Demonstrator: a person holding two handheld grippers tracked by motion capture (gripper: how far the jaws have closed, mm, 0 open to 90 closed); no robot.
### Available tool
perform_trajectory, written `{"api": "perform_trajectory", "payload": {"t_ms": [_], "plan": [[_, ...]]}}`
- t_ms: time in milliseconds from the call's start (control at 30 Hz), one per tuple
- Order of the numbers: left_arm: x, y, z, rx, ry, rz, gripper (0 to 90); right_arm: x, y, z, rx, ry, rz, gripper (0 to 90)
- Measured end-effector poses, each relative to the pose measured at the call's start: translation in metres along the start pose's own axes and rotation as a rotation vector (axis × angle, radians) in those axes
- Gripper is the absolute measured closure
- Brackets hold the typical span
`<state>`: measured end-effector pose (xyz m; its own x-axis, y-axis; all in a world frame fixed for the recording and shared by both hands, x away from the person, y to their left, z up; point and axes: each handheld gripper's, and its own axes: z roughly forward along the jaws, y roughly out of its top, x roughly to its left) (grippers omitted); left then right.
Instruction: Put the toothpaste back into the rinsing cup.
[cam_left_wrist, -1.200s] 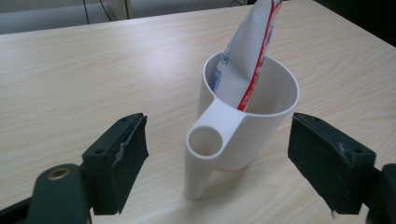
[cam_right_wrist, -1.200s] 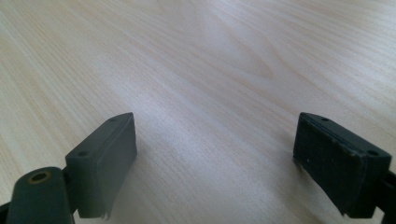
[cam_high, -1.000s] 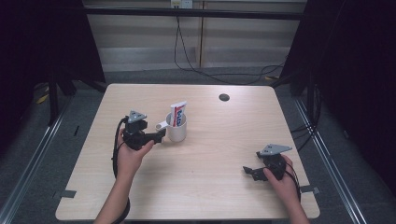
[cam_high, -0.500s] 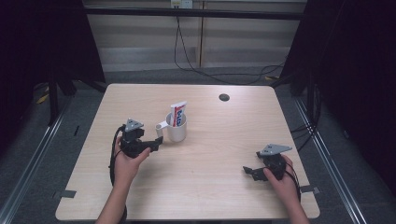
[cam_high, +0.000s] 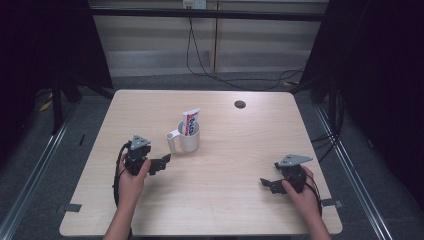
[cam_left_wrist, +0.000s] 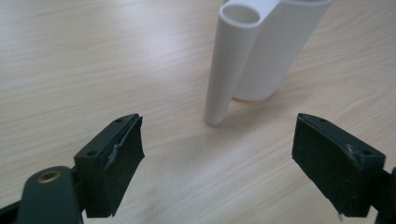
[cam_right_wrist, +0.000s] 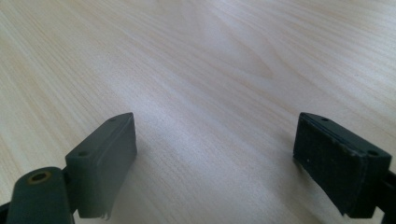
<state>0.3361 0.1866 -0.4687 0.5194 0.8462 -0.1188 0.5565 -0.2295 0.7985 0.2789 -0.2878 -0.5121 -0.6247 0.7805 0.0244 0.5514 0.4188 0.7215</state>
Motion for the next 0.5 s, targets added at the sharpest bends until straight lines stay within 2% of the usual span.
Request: {"api": "perform_trajectory", "payload": {"t_ms": [167,333,433,500], "plan": [[0.005,-0.012,0.0,0.027,0.012,-0.008,16.5,0.0,0.0,0.0,0.0,0.0,0.0,12.9],[0.01,-0.022,-0.001,0.051,0.034,0.007,16.5,0.0,0.0,0.0,0.0,0.0,0.0,12.9],[0.011,-0.025,-0.002,0.051,0.033,0.003,16.5,0.0,0.0,0.0,0.0,0.0,0.0,12.9],[0.012,-0.028,-0.003,0.066,0.039,0.018,16.5,0.0,0.0,0.0,0.0,0.0,0.0,12.9]]}}
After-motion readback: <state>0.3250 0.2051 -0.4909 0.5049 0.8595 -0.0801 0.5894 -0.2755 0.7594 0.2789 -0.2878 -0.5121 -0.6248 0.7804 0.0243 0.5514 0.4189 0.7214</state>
